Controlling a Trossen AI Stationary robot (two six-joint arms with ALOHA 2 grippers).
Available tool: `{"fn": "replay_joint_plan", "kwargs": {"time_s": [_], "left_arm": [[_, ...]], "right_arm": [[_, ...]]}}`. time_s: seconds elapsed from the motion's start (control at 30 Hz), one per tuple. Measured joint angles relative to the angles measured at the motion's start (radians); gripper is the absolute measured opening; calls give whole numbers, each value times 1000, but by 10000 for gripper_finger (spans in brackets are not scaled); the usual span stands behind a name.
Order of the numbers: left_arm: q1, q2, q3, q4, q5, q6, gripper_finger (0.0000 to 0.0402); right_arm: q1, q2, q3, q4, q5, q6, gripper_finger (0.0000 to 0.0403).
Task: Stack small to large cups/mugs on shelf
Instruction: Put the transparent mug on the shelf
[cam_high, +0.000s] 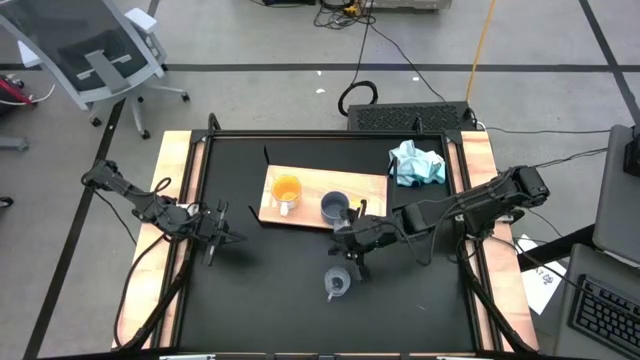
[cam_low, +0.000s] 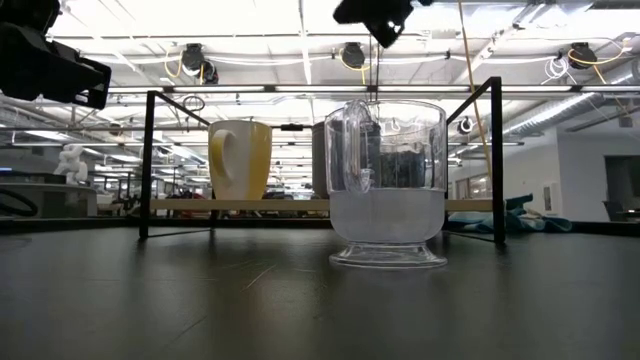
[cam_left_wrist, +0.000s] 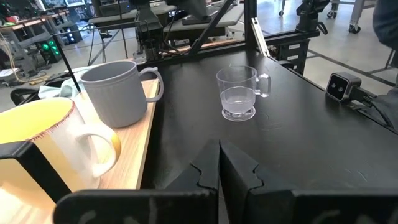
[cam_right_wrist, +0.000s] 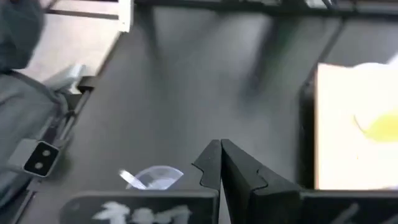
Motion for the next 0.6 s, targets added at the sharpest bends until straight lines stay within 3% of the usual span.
{"fn": "replay_joint_plan", "kwargs": {"time_s": [0.3,0.6], "left_arm": [[0,0,0,0,0,5,10],[0,1,0,6,-1,3,10]], "right_arm": [[1,29,47,-149,-55,128,20],[3,239,246,-379,-80,146,29]]}}
